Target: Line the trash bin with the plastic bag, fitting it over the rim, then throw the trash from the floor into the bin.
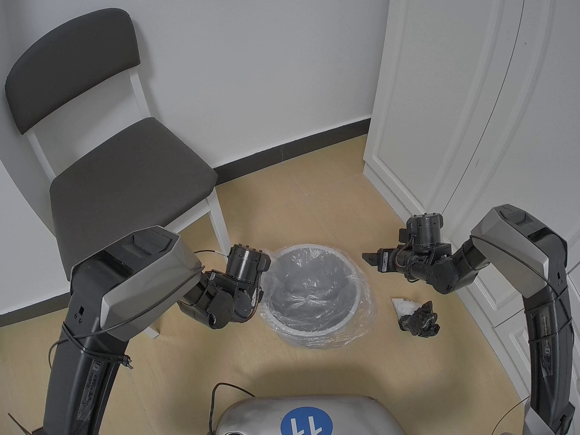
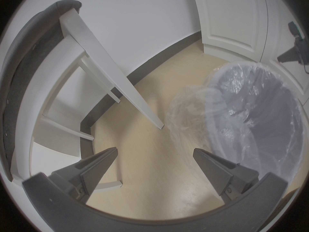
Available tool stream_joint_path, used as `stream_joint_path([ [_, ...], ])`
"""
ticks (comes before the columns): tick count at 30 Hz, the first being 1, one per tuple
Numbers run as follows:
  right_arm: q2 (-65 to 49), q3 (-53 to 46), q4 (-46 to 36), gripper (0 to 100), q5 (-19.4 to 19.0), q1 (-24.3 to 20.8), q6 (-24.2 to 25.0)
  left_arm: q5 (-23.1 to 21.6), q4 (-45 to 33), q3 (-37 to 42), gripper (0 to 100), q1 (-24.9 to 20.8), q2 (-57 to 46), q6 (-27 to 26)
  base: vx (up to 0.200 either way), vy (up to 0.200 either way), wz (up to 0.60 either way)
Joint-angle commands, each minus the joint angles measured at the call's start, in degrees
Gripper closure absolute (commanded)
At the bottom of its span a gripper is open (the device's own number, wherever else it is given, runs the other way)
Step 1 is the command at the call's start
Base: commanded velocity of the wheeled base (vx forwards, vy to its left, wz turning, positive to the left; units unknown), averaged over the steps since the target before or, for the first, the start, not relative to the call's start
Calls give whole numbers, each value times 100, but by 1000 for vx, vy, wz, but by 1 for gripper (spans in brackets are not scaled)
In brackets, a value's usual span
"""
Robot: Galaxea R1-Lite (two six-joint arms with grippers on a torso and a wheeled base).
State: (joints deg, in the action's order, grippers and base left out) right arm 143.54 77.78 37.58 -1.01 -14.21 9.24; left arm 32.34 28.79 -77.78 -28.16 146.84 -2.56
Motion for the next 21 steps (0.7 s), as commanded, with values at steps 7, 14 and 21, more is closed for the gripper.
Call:
stream_joint_path([
  [7, 77, 10, 3, 0, -4, 6, -1, 0, -981, -932, 0, 118, 486, 98, 0, 0, 0],
  [14, 95, 1, -5, 0, -4, 6, -1, 0, -1166, -950, 0, 153, 478, 186, 0, 0, 0],
  [21, -63, -149, -5, 0, 5, -38, -10, 9, -1122, -537, 0, 144, 47, 652, 0, 0, 0],
])
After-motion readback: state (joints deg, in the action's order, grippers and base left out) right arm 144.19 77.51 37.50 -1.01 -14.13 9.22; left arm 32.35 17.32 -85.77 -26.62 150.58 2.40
